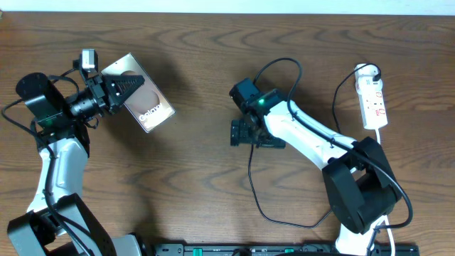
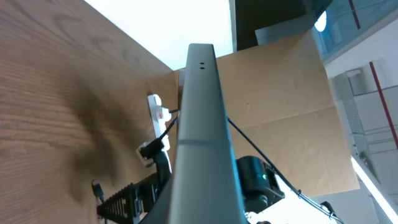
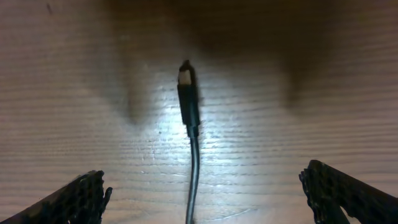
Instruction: Plug charger to phone and switch on socket
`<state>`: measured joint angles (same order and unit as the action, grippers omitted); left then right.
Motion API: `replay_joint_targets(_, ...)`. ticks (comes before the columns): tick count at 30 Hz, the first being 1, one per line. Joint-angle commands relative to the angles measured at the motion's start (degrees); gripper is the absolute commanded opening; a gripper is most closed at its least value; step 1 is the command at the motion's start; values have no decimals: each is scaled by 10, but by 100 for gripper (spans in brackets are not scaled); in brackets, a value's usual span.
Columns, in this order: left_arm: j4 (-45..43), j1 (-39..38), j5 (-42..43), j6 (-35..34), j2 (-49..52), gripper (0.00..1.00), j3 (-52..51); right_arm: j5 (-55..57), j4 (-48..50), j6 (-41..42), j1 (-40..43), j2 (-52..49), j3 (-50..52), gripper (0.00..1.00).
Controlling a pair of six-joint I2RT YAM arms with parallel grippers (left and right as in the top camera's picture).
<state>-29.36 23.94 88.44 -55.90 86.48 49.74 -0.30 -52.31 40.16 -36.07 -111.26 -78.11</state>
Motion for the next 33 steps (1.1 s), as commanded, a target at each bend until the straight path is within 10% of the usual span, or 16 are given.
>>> replay_joint_targets(1,-5,1,16,12,-6,8,1,-5,9,14,-7,-10,12,98)
replay_joint_targets(28,-5,1,16,23,-6,8,1,-16,67,11,-10,-84,14,1)
replay_joint_targets(33,-5,1,16,23,-6,8,1,-89,75,-23,-10,-84,14,1)
